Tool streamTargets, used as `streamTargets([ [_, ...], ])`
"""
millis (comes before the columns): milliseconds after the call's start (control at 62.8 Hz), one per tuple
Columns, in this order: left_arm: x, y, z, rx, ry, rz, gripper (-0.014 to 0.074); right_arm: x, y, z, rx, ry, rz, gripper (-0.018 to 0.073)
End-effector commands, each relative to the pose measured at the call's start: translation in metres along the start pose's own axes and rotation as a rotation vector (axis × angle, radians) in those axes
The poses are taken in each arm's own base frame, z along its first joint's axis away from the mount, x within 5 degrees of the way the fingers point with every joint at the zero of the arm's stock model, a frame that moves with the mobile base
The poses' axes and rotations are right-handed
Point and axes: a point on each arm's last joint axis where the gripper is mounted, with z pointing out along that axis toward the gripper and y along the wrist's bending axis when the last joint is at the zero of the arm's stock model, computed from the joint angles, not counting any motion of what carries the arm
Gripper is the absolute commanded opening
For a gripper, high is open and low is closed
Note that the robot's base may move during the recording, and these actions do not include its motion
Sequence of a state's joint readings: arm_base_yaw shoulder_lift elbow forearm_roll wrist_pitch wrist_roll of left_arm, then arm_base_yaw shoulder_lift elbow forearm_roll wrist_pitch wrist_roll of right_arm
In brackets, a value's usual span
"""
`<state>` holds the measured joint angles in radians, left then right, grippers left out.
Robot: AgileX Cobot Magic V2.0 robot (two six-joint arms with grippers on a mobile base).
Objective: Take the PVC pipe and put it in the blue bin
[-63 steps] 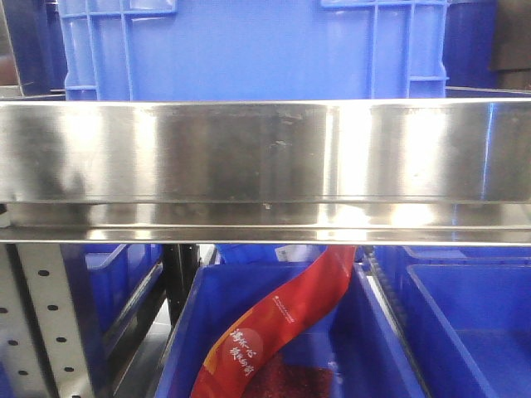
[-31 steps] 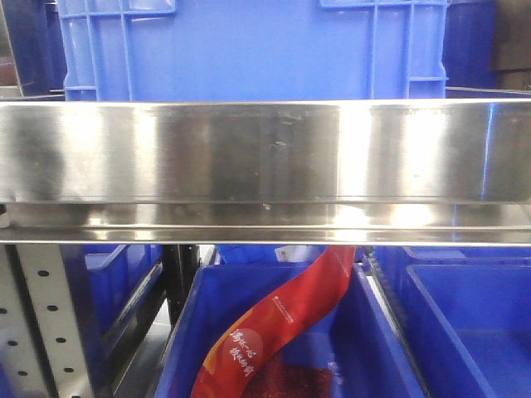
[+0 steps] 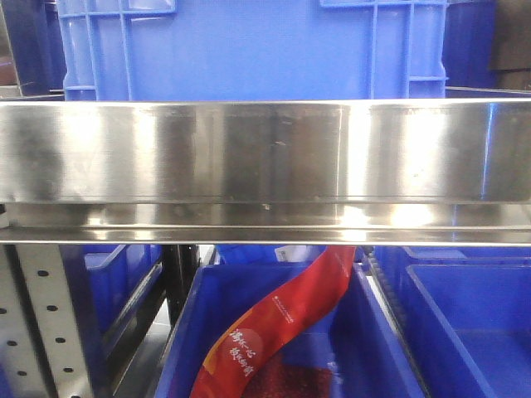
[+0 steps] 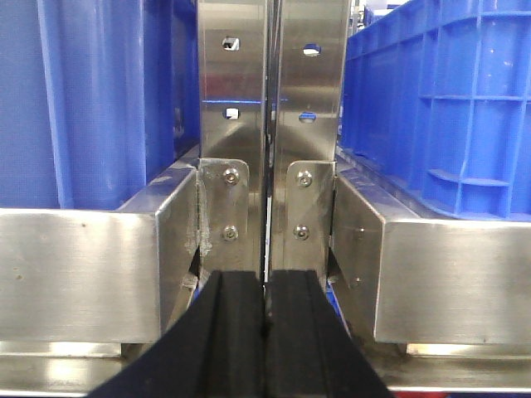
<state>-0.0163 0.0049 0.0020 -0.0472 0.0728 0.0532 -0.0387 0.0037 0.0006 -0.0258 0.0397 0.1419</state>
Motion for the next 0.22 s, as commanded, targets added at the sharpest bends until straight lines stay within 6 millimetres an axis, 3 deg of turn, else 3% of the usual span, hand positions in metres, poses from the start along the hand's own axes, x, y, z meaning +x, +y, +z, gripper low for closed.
streamTargets([
  [0, -0.0025, 0.0003, -0.0005, -0.004, -0.024, -0.01, -0.0111, -0.0014, 0.0001, -0.0003, 0.0, -0.015, -0.01, -0.0168],
  [207, -0.0025, 0.0003, -0.0005, -0.004, -0.024, -0.01, -0.0111, -0.0014, 0.0001, -0.0003, 0.0, -0.015, -0.01, -0.0168],
])
